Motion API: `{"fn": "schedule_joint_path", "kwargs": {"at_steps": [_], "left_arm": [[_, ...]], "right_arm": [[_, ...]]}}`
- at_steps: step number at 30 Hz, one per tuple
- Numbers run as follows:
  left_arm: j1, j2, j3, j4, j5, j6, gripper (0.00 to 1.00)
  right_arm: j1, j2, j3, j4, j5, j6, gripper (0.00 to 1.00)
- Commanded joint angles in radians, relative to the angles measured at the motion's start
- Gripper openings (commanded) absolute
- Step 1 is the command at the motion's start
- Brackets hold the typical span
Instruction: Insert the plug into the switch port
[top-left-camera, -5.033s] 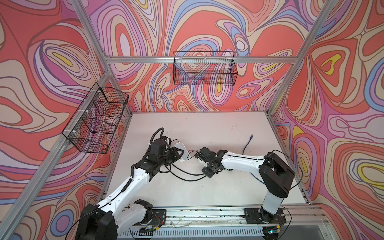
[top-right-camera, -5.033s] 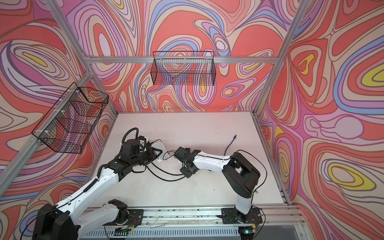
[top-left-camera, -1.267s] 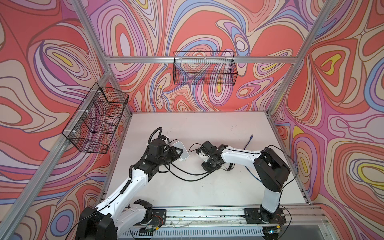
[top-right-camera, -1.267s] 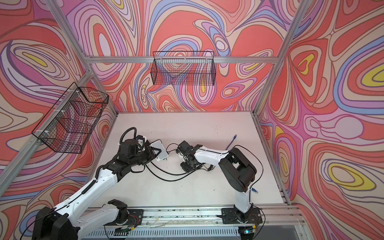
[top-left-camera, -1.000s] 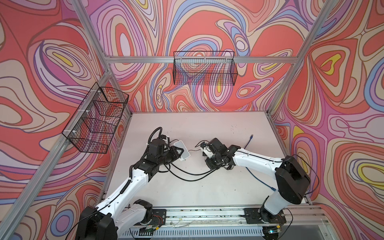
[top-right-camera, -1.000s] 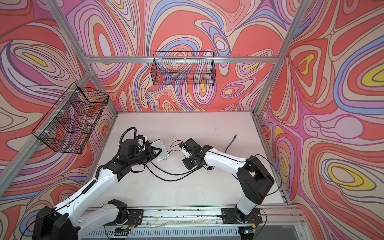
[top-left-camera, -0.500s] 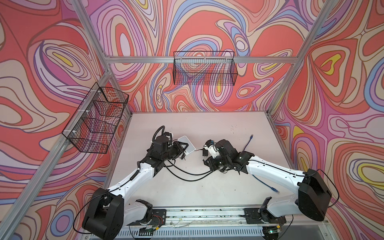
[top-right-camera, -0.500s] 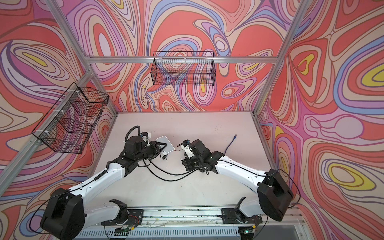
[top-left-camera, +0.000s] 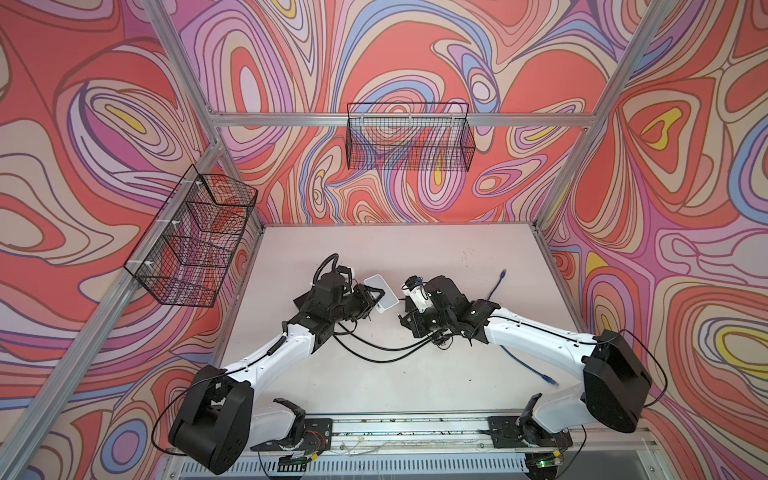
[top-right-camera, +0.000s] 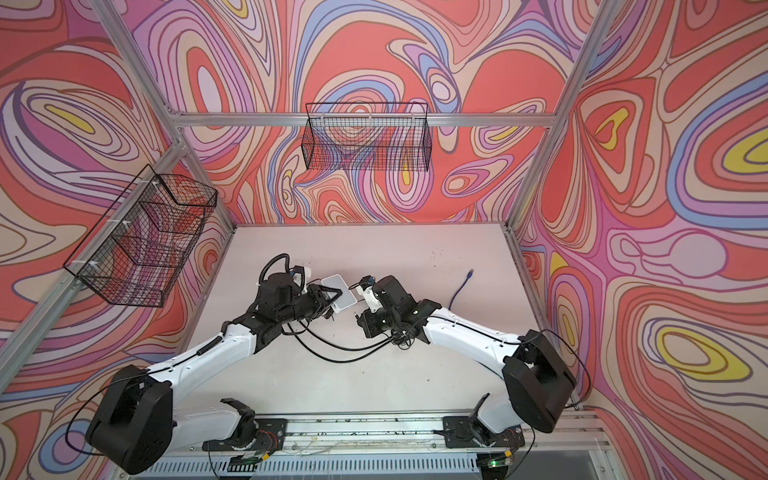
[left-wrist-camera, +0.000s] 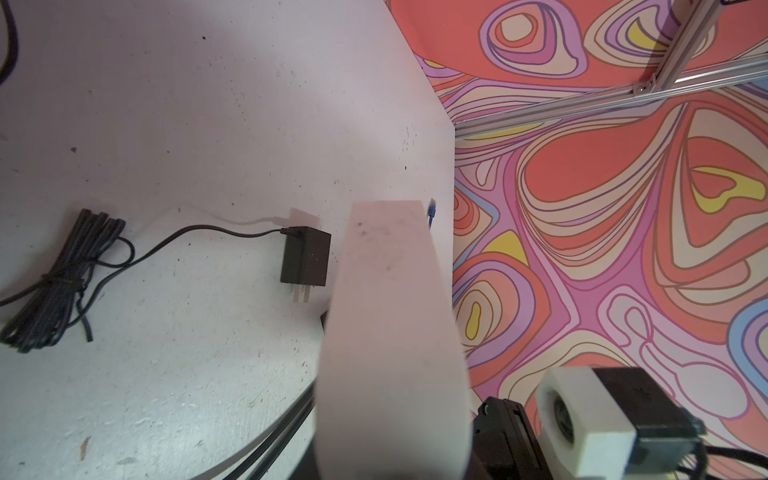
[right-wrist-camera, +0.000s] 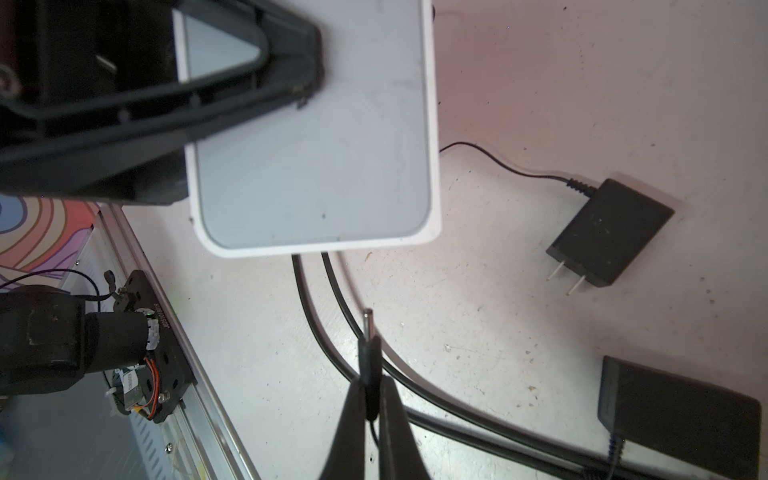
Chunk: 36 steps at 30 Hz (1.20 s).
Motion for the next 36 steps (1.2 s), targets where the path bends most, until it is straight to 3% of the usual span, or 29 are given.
{"fn": "schedule_joint_path", "kwargs": {"at_steps": [1, 36], "left_arm": [[-0.005, 0.003, 0.010, 0.045, 0.017, -0.008, 0.07], [-0.008, 0.009, -0.017, 0.058, 0.038, -0.008, 0.07]], "right_arm": [[0.005, 0.016, 0.039, 0.014, 0.000, -0.002, 0.00], [0.005, 0.046, 0.112, -0.022, 0.022, -0.035, 0.00]]}}
